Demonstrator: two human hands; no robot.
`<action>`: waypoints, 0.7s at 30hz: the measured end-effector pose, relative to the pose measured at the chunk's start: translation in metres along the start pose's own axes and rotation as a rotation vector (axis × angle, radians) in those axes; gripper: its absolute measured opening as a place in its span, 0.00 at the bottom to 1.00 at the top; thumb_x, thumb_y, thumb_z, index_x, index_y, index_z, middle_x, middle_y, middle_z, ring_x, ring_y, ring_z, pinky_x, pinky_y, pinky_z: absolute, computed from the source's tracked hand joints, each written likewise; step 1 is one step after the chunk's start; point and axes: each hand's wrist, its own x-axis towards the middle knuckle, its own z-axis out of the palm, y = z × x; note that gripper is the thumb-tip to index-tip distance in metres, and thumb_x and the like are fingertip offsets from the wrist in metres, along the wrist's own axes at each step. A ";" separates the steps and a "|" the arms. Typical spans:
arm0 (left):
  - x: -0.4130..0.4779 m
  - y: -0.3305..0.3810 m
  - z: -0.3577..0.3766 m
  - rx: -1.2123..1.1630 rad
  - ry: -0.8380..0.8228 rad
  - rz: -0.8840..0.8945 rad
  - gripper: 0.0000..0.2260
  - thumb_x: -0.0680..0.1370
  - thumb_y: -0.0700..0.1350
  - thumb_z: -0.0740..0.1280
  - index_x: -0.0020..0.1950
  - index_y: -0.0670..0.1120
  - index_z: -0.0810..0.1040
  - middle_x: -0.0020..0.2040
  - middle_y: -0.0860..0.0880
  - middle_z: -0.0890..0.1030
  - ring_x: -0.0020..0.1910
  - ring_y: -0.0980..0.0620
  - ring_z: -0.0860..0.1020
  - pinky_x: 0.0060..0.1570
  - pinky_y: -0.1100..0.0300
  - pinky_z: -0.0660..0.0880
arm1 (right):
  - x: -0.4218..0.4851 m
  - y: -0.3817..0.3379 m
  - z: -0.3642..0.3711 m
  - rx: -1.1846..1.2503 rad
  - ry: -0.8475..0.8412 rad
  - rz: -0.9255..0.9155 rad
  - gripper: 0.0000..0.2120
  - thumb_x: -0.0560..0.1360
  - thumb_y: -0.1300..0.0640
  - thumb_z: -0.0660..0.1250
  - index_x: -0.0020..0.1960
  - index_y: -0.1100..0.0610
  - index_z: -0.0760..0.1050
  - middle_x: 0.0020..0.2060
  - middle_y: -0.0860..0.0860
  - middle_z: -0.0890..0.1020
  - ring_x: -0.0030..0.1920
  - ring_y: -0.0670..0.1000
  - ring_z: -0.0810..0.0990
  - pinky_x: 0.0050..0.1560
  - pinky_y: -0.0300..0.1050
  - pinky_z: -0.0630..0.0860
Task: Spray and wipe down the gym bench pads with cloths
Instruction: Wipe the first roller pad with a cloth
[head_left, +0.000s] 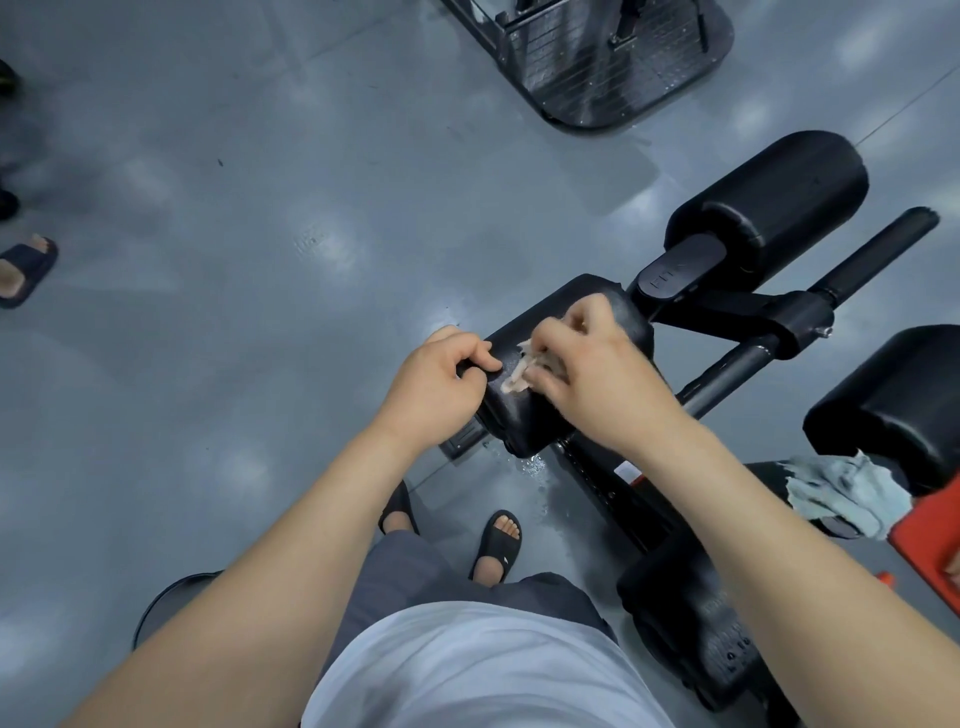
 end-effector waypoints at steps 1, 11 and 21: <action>-0.001 0.001 0.000 0.005 0.004 0.009 0.14 0.75 0.31 0.62 0.43 0.45 0.83 0.52 0.52 0.80 0.55 0.73 0.74 0.54 0.77 0.65 | 0.004 0.009 -0.004 -0.023 0.042 0.045 0.10 0.76 0.50 0.71 0.54 0.51 0.75 0.54 0.53 0.67 0.49 0.60 0.75 0.50 0.53 0.78; -0.015 0.004 0.008 0.066 0.056 0.095 0.15 0.75 0.33 0.64 0.39 0.51 0.84 0.50 0.56 0.80 0.59 0.64 0.71 0.55 0.78 0.62 | 0.014 0.012 -0.006 -0.131 0.130 0.216 0.09 0.78 0.54 0.66 0.56 0.56 0.74 0.49 0.57 0.67 0.38 0.62 0.73 0.41 0.49 0.72; -0.018 0.004 0.011 0.112 0.079 0.141 0.14 0.75 0.34 0.65 0.37 0.50 0.84 0.47 0.57 0.80 0.58 0.57 0.73 0.56 0.77 0.62 | 0.037 0.043 -0.016 -0.083 0.215 0.333 0.15 0.78 0.56 0.68 0.62 0.62 0.74 0.55 0.63 0.74 0.49 0.69 0.78 0.55 0.59 0.76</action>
